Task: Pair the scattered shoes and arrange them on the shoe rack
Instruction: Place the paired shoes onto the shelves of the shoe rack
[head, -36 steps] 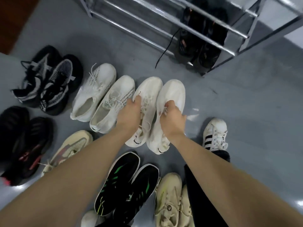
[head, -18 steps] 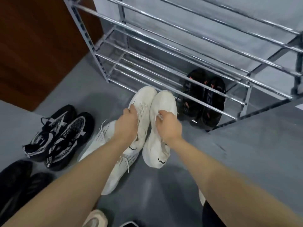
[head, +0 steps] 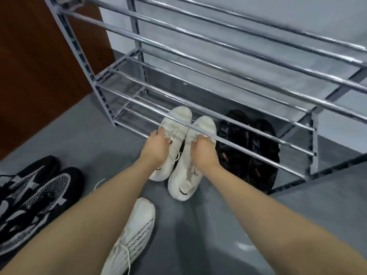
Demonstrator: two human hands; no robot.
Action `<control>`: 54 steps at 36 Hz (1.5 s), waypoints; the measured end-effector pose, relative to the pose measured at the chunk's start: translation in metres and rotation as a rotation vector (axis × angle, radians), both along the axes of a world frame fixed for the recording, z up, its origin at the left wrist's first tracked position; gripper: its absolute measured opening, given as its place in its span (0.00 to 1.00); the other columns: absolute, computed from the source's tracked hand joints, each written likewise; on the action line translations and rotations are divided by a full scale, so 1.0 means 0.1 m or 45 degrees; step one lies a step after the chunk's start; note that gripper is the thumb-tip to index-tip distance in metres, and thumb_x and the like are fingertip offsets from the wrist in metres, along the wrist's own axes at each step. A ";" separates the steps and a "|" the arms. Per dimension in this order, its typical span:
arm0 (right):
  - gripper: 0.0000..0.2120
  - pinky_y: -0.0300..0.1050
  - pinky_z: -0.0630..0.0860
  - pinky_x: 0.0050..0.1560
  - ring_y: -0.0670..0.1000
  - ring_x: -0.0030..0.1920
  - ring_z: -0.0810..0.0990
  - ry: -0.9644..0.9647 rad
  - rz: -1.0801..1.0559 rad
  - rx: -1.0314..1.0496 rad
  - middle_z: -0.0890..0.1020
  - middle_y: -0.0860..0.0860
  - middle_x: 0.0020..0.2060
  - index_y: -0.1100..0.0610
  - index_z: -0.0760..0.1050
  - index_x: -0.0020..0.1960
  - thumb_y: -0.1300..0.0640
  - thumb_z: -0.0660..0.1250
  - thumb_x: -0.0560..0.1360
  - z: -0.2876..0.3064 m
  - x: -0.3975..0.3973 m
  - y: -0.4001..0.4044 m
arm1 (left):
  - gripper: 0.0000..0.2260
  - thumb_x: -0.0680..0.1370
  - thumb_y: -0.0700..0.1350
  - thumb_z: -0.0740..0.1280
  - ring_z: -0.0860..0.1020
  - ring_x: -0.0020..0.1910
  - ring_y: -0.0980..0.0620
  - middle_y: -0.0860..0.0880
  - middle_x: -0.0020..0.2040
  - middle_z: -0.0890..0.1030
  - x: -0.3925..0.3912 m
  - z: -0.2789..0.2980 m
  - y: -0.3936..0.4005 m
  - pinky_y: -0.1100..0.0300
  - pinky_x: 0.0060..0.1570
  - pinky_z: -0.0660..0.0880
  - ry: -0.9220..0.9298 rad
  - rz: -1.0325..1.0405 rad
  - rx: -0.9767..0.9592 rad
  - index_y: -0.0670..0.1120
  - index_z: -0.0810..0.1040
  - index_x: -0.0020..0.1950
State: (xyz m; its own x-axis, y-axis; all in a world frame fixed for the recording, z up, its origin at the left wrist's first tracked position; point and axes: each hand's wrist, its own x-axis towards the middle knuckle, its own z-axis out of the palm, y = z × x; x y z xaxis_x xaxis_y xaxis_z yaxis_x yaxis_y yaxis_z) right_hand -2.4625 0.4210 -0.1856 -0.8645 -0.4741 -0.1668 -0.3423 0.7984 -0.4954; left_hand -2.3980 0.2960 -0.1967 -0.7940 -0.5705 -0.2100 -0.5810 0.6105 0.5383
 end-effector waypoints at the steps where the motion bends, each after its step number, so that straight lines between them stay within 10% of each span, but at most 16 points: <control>1: 0.15 0.53 0.72 0.58 0.62 0.59 0.74 -0.051 0.014 -0.029 0.75 0.63 0.58 0.66 0.67 0.64 0.61 0.55 0.80 -0.01 0.04 0.01 | 0.17 0.82 0.42 0.54 0.68 0.64 0.40 0.41 0.67 0.67 0.03 -0.03 -0.01 0.50 0.61 0.66 0.016 -0.019 0.045 0.41 0.64 0.70; 13: 0.23 0.50 0.65 0.58 0.57 0.59 0.71 0.208 0.113 0.173 0.71 0.54 0.59 0.57 0.67 0.61 0.43 0.64 0.73 -0.17 0.97 0.32 | 0.27 0.74 0.47 0.63 0.59 0.71 0.46 0.50 0.74 0.60 0.77 0.09 0.29 0.50 0.68 0.55 -0.148 -0.393 -0.244 0.46 0.61 0.72; 19: 0.20 0.47 0.63 0.60 0.54 0.65 0.66 0.210 0.212 0.273 0.66 0.49 0.67 0.54 0.68 0.63 0.51 0.64 0.74 -0.33 1.05 0.47 | 0.33 0.75 0.44 0.65 0.64 0.66 0.45 0.48 0.71 0.61 0.91 -0.03 0.31 0.53 0.63 0.60 -0.150 -0.416 -0.618 0.44 0.52 0.76; 29: 0.27 0.54 0.61 0.62 0.55 0.66 0.61 0.215 0.175 0.351 0.60 0.47 0.69 0.49 0.62 0.65 0.57 0.70 0.70 -0.43 1.14 0.34 | 0.27 0.71 0.35 0.65 0.62 0.68 0.45 0.46 0.71 0.60 0.90 0.01 0.35 0.51 0.62 0.62 -0.227 -0.531 -0.799 0.43 0.63 0.69; 34: 0.24 0.56 0.60 0.63 0.57 0.65 0.60 0.198 0.219 0.243 0.62 0.44 0.68 0.48 0.64 0.63 0.65 0.64 0.72 -0.44 1.10 0.39 | 0.25 0.55 0.40 0.74 0.77 0.60 0.51 0.49 0.54 0.80 0.96 -0.05 0.23 0.56 0.52 0.74 -0.133 -0.729 -0.945 0.44 0.81 0.53; 38: 0.21 0.51 0.63 0.58 0.55 0.62 0.65 0.226 0.307 0.194 0.70 0.44 0.60 0.51 0.67 0.59 0.70 0.56 0.72 -0.43 1.12 0.40 | 0.23 0.72 0.34 0.62 0.65 0.68 0.51 0.49 0.66 0.69 0.93 -0.03 0.23 0.55 0.61 0.61 -0.153 -0.702 -0.807 0.44 0.67 0.66; 44: 0.15 0.51 0.70 0.42 0.57 0.50 0.66 0.332 0.239 -0.023 0.75 0.50 0.49 0.57 0.71 0.51 0.72 0.57 0.70 -0.26 0.96 0.36 | 0.17 0.74 0.31 0.59 0.68 0.61 0.49 0.48 0.58 0.72 0.82 0.10 0.18 0.58 0.30 0.63 -0.043 -0.672 -0.673 0.43 0.69 0.61; 54: 0.12 0.46 0.66 0.30 0.54 0.46 0.64 0.449 0.162 -0.078 0.75 0.51 0.46 0.58 0.73 0.51 0.70 0.60 0.72 -0.07 0.52 0.25 | 0.19 0.75 0.33 0.62 0.65 0.63 0.50 0.50 0.61 0.68 0.34 0.29 0.16 0.60 0.35 0.68 -0.085 -0.605 -0.715 0.46 0.66 0.64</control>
